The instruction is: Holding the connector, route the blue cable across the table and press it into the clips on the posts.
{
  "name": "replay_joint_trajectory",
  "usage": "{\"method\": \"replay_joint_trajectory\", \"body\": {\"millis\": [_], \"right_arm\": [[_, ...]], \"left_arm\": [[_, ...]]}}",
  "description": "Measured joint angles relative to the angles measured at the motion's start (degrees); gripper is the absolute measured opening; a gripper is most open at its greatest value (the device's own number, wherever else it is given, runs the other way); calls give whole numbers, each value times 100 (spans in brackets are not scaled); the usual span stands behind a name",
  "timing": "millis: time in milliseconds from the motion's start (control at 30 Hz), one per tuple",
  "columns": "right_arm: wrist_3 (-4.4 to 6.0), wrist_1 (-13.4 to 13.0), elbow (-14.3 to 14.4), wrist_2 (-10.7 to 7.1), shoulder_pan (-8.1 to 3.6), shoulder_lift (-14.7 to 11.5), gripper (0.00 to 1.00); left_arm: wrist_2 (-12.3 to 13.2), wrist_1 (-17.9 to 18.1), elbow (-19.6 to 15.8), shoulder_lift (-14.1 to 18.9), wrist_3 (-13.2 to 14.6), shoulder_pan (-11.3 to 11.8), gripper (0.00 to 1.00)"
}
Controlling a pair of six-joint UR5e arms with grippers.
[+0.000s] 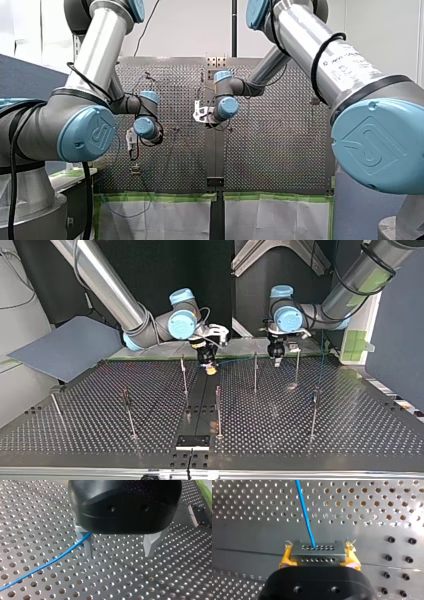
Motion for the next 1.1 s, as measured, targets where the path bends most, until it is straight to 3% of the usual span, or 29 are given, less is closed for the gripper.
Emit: {"method": "replay_joint_trajectory", "body": {"millis": [233, 367, 700, 867, 1100], "right_arm": [[29, 34, 11, -5, 28, 0, 0], [45, 50, 17, -5, 39, 2, 0], [67, 85, 34, -1, 49, 4, 0], [79, 93, 35, -12, 56, 5, 0], [88, 127, 32, -23, 59, 2, 0]], "left_arm": [[-345, 182, -373, 48, -24, -128, 100], [-412, 302, -550, 139, -67, -182, 100], [-257, 624, -905, 692, -504, -306, 100], [-97, 671, -1137, 970, -486, -398, 100], [-53, 670, -1320, 1066, -311, -613, 100]]}}
